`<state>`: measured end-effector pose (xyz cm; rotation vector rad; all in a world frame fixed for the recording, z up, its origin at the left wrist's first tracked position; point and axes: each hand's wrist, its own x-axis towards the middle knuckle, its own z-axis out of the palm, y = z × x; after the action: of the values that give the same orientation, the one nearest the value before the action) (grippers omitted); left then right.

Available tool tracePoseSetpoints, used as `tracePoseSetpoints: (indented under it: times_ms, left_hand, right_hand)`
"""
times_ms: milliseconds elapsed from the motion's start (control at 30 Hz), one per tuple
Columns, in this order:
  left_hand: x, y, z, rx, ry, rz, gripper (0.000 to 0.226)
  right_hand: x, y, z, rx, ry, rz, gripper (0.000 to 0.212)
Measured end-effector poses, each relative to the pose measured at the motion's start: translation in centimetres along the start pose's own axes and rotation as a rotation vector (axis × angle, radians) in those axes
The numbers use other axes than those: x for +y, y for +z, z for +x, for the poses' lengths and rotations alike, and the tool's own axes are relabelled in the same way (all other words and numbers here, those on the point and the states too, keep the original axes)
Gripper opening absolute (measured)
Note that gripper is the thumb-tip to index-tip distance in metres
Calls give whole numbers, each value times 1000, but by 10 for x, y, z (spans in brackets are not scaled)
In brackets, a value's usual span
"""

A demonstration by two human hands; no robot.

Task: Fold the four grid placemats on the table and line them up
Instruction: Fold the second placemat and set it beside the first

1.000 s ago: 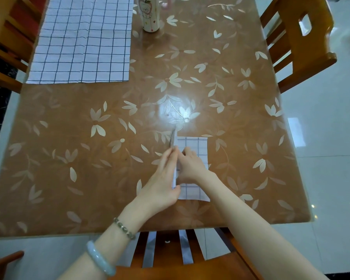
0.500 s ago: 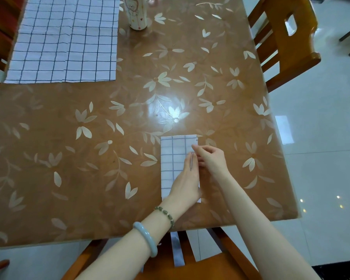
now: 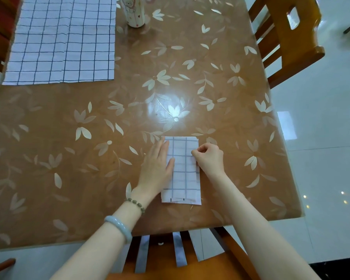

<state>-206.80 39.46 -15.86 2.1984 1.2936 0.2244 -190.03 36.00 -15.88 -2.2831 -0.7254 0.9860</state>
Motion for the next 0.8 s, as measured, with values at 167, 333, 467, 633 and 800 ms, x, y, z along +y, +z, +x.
tracePoseSetpoints:
  times_ms: [167,333,467,633,800]
  left_hand:
    - [-27,10,11,-188,163,277,74]
    - [-31,19,12,-209,149,296,78]
    - [-30,21,11,-197,121,270,81]
    - [-30,20,11,-169,108,217,83]
    - [-29,19,10,-143,108,193,82]
  right_hand:
    - [2,1,0,20,-50,-46,10]
    - [4,4,-5,77,-68,16,10]
    - [9,12,-11,158,-78,43,10]
    - [4,16,-13,195,-59,117,10]
    - [-4,10,-12,177,26,229,9]
